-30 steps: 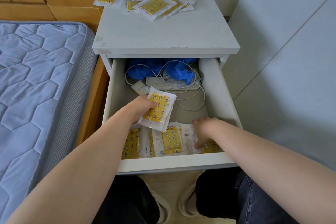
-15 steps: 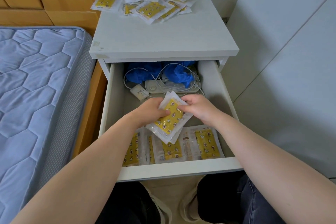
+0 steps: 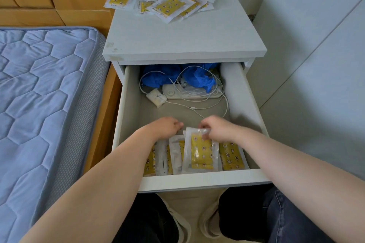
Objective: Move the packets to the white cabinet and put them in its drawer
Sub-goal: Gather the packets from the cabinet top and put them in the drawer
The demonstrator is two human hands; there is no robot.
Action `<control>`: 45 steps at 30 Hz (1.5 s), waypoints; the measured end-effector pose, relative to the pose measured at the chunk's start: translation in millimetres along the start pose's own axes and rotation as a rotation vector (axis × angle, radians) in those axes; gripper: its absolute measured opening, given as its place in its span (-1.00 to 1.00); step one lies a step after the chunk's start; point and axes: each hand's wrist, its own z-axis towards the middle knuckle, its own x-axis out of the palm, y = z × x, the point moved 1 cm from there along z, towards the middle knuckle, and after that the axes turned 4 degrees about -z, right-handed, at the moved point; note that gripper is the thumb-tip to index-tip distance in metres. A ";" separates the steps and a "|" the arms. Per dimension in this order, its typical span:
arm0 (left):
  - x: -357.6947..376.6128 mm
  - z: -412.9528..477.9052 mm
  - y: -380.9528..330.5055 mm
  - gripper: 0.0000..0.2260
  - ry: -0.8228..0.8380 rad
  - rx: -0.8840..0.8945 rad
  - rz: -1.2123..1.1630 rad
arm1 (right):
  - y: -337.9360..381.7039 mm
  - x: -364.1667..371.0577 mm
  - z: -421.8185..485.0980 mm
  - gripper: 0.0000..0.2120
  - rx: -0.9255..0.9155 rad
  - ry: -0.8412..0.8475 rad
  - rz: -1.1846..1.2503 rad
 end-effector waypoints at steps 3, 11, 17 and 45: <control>5.7 -2.9 -3.9 -0.64 0.180 0.043 0.097 | 0.8 17.5 4.6 -0.74 -0.051 -0.009 -0.171; 21.1 5.2 -6.6 -0.46 0.214 0.130 0.180 | 2.8 22.7 11.7 -0.46 -0.112 -0.010 -0.374; 27.5 10.0 -6.7 -0.45 0.208 0.143 0.276 | -8.0 21.8 11.7 -0.30 0.012 0.201 -0.380; 21.9 3.9 -13.6 -0.41 0.165 0.186 0.293 | -11.9 16.3 10.5 -0.13 0.025 0.271 -0.369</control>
